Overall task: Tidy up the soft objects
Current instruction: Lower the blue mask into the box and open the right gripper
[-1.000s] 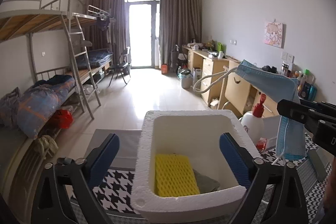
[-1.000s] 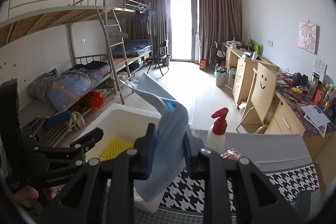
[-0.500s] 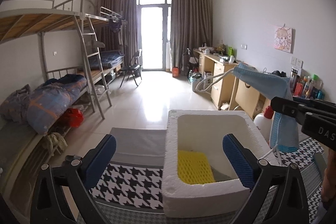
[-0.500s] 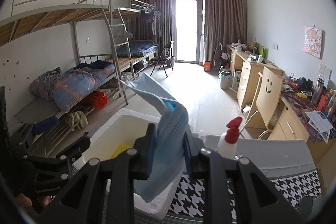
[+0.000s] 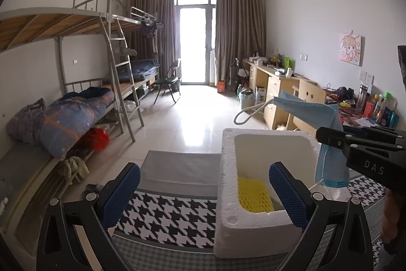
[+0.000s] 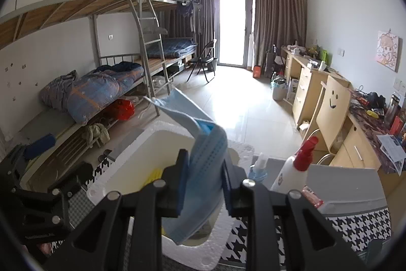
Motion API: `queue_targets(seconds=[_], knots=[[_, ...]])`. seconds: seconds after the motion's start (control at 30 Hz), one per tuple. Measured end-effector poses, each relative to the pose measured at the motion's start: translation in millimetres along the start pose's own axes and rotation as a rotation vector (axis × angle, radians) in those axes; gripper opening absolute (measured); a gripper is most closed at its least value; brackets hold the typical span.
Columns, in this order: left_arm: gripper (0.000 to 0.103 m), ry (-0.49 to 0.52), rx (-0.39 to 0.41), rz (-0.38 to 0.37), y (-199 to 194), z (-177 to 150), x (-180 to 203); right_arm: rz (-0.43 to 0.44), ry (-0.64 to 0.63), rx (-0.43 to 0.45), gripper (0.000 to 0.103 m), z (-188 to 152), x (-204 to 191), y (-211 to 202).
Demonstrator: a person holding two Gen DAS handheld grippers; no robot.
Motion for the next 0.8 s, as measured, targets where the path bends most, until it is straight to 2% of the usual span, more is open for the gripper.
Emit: queue_targets(seconds=[0.4,0.43,0.5,0.57,0.8], knots=[[0.102,-0.012,-0.012,0.014,0.8,-6.0,-10.7,0.024,-0.014,-0.085,0.029,-8.7,-7.0,26.4],[0.102,-0.014,-0.013,0.013,1.1,-6.5,-11.8,0.032,-0.011,-0.099,0.031,-10.1,-7.0,28.6],[0.102,-0.019,-0.016,0.012,2.0,-7.5,-14.0,0.044,-0.013,-0.118,0.050,-11.8,-7.5,31.8],[0.102,-0.024,-0.017,0.010,2.7,-7.5,-17.3,0.040,-0.021,-0.120,0.059,-13.0,-8.7,32.4],[0.102,-0.033,-0.015,0.004,0.4,-7.0,-19.7,0.050,-0.018,-0.102,0.063,-11.6,-10.8,24.0]])
Point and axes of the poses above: each gripper's, at about its wrist camera, not at the fingertips, and y roughly the way its jaws point, x to its right, z to its top, the point moved 3 cm from there along y, roughly the way its jaws point, and after that the axes turned 2 degrees about -z, right-handed, at the moved point
